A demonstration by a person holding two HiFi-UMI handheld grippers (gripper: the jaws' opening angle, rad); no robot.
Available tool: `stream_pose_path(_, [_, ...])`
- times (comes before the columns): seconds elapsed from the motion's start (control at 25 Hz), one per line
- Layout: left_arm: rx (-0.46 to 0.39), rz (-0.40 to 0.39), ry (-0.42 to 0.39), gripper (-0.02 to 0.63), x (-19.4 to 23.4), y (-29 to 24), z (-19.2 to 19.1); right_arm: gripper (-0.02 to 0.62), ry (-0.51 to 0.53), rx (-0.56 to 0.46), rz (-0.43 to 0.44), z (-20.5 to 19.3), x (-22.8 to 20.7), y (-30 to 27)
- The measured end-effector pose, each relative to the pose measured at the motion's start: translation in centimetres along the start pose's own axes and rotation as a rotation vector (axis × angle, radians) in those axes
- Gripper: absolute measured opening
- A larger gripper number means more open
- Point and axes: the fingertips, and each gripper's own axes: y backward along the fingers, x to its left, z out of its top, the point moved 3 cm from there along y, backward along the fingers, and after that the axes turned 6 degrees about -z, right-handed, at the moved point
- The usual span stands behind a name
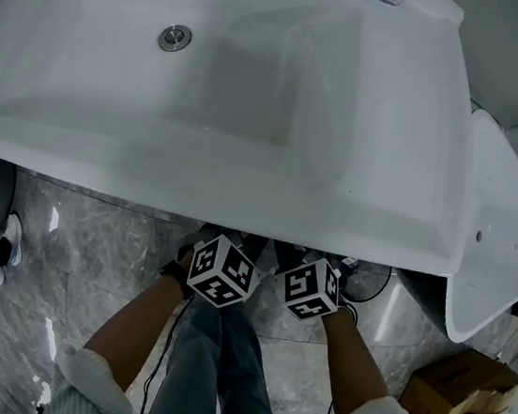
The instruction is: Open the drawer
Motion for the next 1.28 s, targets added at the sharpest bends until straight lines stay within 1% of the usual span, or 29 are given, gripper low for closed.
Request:
stream_pose_path(0.16, [0.014,0.002,0.02,0.04,0.1,0.0,0.0,0.038,-0.018,0.003,0.014,0.0,0.0,0.0])
stream_pose_path(0.28, [0.026,0.003,0.01,0.04,-0.2,0.2,0.1,0.038,-0.021,0.008,0.022,0.1,0.2,0.2])
stream_pose_path(0.6, [-0.005,0.015,0.069,0.038,-0.5,0.7,-0.2,0.037,-0.021,0.019,0.01,0.2,0.7,0.6])
stream_pose_path(0.84, [-0.004,0.007,0.069,0.038,-1.4,1.1,-0.6,0.037,-0.041,0.021,0.0,-0.1,1.5,1.3])
stream_pose_path(1.28, [0.002,-0.006,0.085,0.038,-3.8,2.2,-1.9,0.037,-0.055,0.032,0.006,-1.0,3.8,2.8])
